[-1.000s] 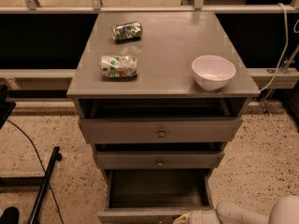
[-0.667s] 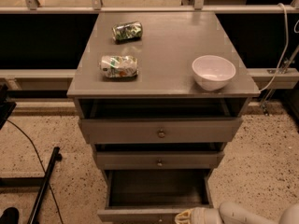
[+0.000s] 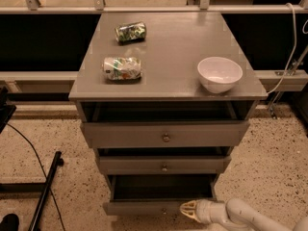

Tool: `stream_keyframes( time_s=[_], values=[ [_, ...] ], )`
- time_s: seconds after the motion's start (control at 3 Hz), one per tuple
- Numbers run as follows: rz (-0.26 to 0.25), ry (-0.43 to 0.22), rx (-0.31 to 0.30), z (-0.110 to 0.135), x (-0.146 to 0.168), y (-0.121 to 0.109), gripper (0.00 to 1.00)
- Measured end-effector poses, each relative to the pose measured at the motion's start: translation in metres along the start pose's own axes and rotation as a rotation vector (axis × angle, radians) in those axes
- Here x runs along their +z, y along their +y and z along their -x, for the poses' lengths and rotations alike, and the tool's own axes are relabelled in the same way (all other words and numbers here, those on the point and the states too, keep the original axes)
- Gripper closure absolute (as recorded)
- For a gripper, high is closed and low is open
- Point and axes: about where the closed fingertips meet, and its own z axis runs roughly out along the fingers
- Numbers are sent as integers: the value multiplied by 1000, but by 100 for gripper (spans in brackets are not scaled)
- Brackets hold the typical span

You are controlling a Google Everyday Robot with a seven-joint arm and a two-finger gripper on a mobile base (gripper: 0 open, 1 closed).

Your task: Close bottom drawer

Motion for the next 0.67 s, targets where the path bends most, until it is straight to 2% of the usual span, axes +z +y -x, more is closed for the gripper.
stream_keyframes(
  time_s=[0.33,0.67],
  values=[
    [-50,-19,-15,-15,11,-43,100],
    [-50,-19,-15,-15,11,-43,100]
  ],
)
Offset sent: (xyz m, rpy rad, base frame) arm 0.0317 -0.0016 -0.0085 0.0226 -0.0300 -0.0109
